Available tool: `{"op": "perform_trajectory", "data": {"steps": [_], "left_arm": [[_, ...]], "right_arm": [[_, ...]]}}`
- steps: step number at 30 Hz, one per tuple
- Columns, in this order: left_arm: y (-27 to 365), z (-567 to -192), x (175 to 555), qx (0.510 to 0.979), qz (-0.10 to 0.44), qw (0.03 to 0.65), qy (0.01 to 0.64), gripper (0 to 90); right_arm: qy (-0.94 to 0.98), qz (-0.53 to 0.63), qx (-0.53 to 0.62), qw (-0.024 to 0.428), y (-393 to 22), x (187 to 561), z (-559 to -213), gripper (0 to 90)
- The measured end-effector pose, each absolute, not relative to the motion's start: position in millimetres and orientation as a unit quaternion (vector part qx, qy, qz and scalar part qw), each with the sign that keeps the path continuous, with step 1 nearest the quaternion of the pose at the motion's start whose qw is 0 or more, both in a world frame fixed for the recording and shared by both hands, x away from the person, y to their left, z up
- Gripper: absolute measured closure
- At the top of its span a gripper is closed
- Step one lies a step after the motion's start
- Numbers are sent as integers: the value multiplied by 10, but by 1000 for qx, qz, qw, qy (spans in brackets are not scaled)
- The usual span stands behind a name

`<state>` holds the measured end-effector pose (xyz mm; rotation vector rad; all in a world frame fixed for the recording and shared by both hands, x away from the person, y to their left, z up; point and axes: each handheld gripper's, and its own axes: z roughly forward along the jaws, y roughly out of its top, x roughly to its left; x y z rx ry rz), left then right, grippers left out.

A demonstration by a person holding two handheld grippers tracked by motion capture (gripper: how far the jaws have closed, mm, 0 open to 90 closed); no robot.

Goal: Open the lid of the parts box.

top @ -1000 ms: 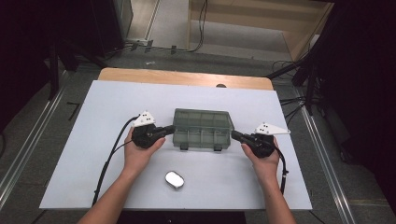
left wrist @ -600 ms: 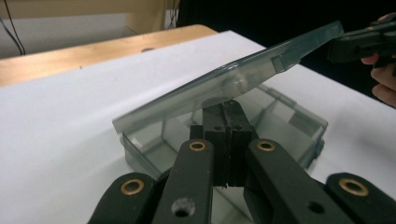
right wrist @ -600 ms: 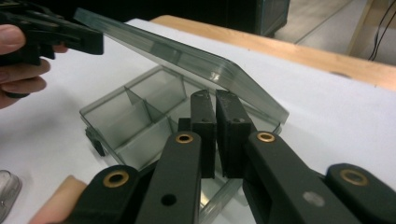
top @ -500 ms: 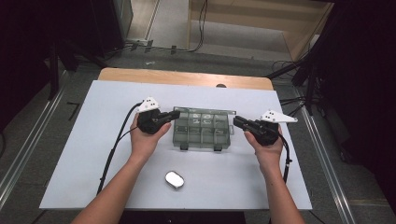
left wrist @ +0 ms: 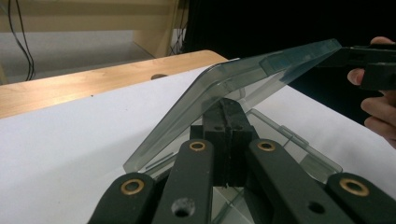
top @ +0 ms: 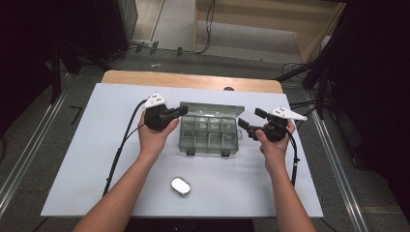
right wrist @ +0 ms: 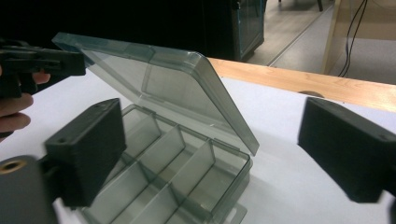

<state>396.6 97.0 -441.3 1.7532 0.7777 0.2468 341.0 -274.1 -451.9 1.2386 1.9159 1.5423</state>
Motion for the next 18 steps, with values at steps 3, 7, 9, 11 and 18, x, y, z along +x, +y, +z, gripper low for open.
{"op": "perform_trajectory", "data": {"steps": [3,7,9,11,18], "left_arm": [[958,-4409,4004,742,104,571,335,892],[938,-4388,4045,740,107,573,336,893],[931,-4375,4061,739,108,574,336,893],[926,-4364,4069,735,111,577,338,893],[923,-4349,4104,730,116,581,341,894]], "right_arm": [[682,540,449,203,-2704,3467,-4537,51],[680,527,460,221,-2642,3536,-4543,189],[674,521,468,234,-2614,3559,-4540,306],[668,523,472,237,-2598,3592,-4540,421],[656,537,475,237,-2592,3682,-4556,596]]}}
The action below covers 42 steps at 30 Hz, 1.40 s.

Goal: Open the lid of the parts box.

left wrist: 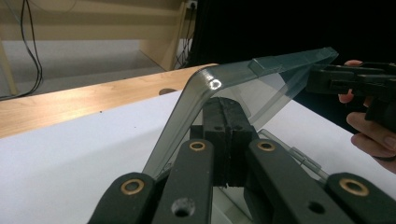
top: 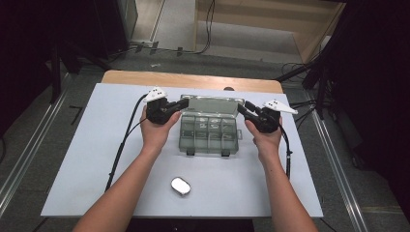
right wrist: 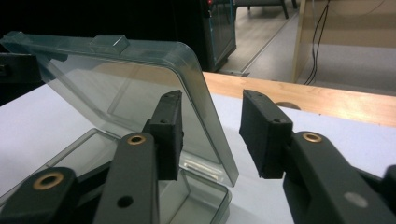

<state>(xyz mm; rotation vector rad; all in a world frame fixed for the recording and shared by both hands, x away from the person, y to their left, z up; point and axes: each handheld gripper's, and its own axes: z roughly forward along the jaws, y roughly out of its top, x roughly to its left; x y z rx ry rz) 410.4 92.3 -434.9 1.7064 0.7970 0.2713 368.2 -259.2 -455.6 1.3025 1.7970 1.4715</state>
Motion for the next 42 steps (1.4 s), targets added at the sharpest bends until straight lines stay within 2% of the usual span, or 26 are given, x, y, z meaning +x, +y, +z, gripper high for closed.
{"op": "perform_trajectory", "data": {"steps": [4,14,17,18,23,28,31,37,42], "left_arm": [[922,-4333,4133,727,121,583,342,894],[926,-4302,4182,728,124,581,343,893],[941,-4288,4144,729,113,582,342,886],[948,-4274,4113,728,116,583,341,851],[1019,-4266,4027,728,140,578,340,801],[1075,-4441,4168,727,138,552,384,706],[1041,-4495,4243,733,137,536,396,679],[939,-4576,4342,750,155,505,398,695],[890,-4668,4380,759,166,487,398,759]], "right_arm": [[656,539,468,245,-2569,3700,-4550,670],[636,544,483,257,-2532,3754,-4474,781],[631,543,493,253,-2529,3772,-4471,789],[632,541,494,254,-2525,3776,-4468,790],[630,539,498,253,-2525,3811,-4463,794],[631,534,501,255,-2517,3845,-4455,801],[630,533,504,256,-2515,3866,-4457,803],[628,530,510,254,-2506,3919,-4452,806],[630,522,515,256,-2498,3972,-4440,813]]}}
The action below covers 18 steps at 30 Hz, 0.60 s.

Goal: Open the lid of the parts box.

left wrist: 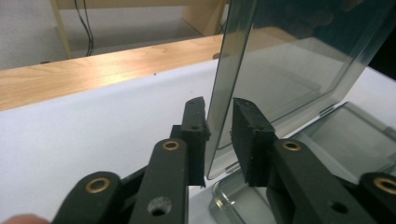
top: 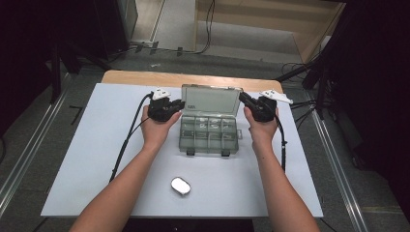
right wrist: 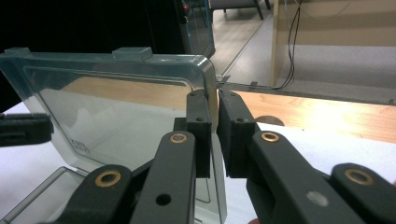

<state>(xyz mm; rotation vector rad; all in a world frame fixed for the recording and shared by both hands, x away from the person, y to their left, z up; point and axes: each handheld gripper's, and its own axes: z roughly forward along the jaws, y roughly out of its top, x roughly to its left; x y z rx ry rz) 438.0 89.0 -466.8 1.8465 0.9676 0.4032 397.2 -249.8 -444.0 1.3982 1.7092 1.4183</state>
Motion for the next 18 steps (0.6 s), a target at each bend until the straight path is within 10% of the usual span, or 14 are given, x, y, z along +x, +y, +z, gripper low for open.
{"op": "perform_trajectory", "data": {"steps": [18], "left_arm": [[838,-4770,4418,760,176,470,413,832]], "right_arm": [[628,521,522,249,-2506,4097,-4457,816]]}}
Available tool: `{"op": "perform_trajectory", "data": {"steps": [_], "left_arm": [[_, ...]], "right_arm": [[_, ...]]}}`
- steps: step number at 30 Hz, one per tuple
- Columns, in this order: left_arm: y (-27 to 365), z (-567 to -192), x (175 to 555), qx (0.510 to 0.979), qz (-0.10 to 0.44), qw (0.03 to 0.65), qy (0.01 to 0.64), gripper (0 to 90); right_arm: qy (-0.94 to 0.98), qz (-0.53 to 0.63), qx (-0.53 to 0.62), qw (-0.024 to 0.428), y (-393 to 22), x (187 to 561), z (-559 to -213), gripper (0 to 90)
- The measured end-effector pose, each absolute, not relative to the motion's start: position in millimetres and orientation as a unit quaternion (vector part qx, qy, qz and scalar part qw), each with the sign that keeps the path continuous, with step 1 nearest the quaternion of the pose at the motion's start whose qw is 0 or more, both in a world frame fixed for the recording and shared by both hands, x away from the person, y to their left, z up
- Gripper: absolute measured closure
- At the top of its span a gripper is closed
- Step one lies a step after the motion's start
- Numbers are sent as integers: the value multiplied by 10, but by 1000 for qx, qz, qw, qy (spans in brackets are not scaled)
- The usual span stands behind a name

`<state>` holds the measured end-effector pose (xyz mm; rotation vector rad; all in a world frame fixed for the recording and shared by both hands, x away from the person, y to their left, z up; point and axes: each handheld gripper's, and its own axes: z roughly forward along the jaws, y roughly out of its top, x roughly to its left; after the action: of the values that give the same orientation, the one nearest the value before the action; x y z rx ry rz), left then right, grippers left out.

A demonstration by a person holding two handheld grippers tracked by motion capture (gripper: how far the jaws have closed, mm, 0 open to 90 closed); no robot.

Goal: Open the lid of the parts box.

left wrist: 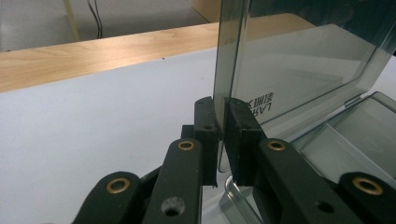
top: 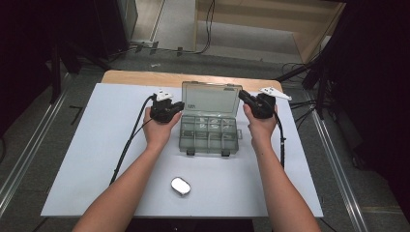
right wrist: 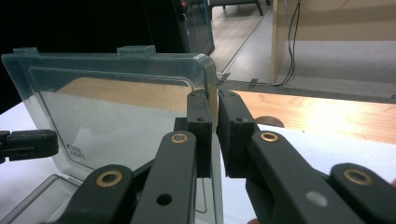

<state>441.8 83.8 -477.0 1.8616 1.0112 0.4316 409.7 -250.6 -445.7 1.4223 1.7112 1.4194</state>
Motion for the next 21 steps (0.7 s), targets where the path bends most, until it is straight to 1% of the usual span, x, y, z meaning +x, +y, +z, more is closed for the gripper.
{"op": "perform_trajectory", "data": {"steps": [5,8,13,21], "left_arm": [[829,-4780,4421,756,179,471,417,836],[821,-4786,4425,754,179,472,421,837],[822,-4793,4438,751,175,475,424,838],[820,-4797,4447,748,173,476,428,838]], "right_arm": [[628,520,526,242,-2506,4131,-4477,800],[637,507,531,236,-2486,4167,-4562,781],[633,508,540,222,-2488,4177,-4678,780],[637,502,544,214,-2483,4177,-4796,778]]}}
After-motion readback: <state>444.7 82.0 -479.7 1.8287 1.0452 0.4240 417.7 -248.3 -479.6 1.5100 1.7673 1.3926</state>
